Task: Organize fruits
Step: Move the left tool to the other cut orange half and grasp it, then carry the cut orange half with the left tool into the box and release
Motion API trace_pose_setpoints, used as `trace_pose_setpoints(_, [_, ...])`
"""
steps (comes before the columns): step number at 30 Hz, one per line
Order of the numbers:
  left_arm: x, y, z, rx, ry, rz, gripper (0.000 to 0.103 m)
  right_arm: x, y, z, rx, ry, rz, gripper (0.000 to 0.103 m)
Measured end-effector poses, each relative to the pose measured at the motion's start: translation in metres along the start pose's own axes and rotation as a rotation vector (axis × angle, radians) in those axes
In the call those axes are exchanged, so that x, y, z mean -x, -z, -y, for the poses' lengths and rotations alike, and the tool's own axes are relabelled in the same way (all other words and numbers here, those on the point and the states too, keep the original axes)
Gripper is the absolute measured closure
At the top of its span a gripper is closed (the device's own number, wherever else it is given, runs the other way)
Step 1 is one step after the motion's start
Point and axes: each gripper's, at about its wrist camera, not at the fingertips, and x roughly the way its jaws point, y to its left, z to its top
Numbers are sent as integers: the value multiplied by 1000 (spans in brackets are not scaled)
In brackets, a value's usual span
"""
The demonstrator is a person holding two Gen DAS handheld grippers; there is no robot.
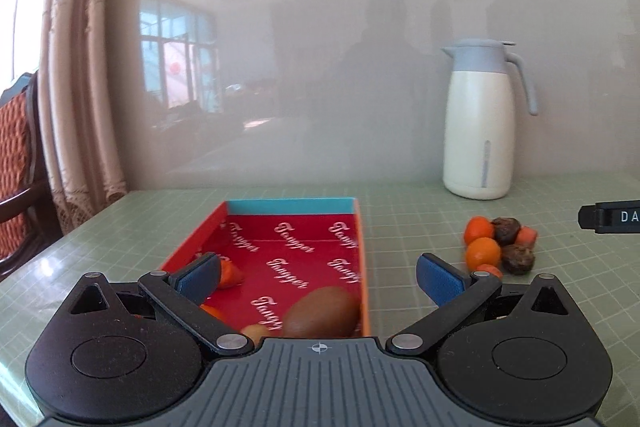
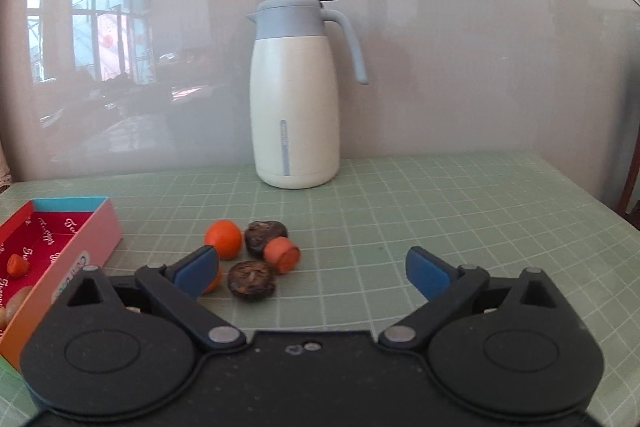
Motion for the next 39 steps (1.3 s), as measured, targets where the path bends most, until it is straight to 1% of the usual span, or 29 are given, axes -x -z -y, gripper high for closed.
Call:
trace_pose_setpoints(3, [-1, -3, 22, -40, 54, 4, 0, 2, 3, 18, -11, 51, 2, 2])
trace_pose_setpoints(7, [-8, -4, 47, -81, 109, -22, 0, 5, 10, 41, -28, 125, -2, 2])
trace_pose_setpoints(10, [-18, -3, 66, -112, 138, -57, 0, 7, 14, 56, -36, 175, -3, 2])
trace_pose_setpoints(14, [-36, -1, 86, -120, 176, -109, 1, 9, 19, 74, -53, 250, -1, 1])
trace_pose_setpoints(17, [-48, -1, 98, -122, 191, -139, 1, 10, 22, 87, -79, 265, -7, 1])
trace_pose_setpoints(20, [-57, -1, 109, -124, 202, -147, 2, 12, 24, 92, -92, 268, -6, 1])
trace_pose_setpoints(21, [-61, -1, 112, -126, 211, -151, 10, 12, 24, 94, -94, 269, -4, 0])
trace_pose_setpoints(24, [-72, 0, 122, -136, 240, -185, 23, 14, 23, 97, -97, 271, 2, 0])
trace_pose_setpoints(28, [-84, 3, 128, -118, 251, -223, 28, 15, 22, 101, -105, 270, 8, 0])
trace_pose_setpoints(29, [-87, 3, 128, -114, 255, -230, 36, 16, 22, 102, -107, 272, 9, 0])
trace_pose_setpoints(30, [-89, 4, 129, -111, 261, -242, 49, 16, 22, 103, -110, 273, 10, 0])
trace_pose_setpoints(32, [-94, 6, 128, -102, 267, -266, 61, 15, 21, 104, -112, 276, 10, 0])
trace_pose_setpoints(34, [-96, 9, 127, -88, 267, -269, 64, 15, 22, 105, -119, 275, 7, 0])
trace_pose_setpoints(36, [-96, 9, 127, -88, 266, -267, 73, 15, 22, 106, -125, 272, 5, 0])
trace_pose_setpoints(39, [-96, 9, 126, -80, 267, -266, 73, 14, 21, 105, -131, 262, 2, 0])
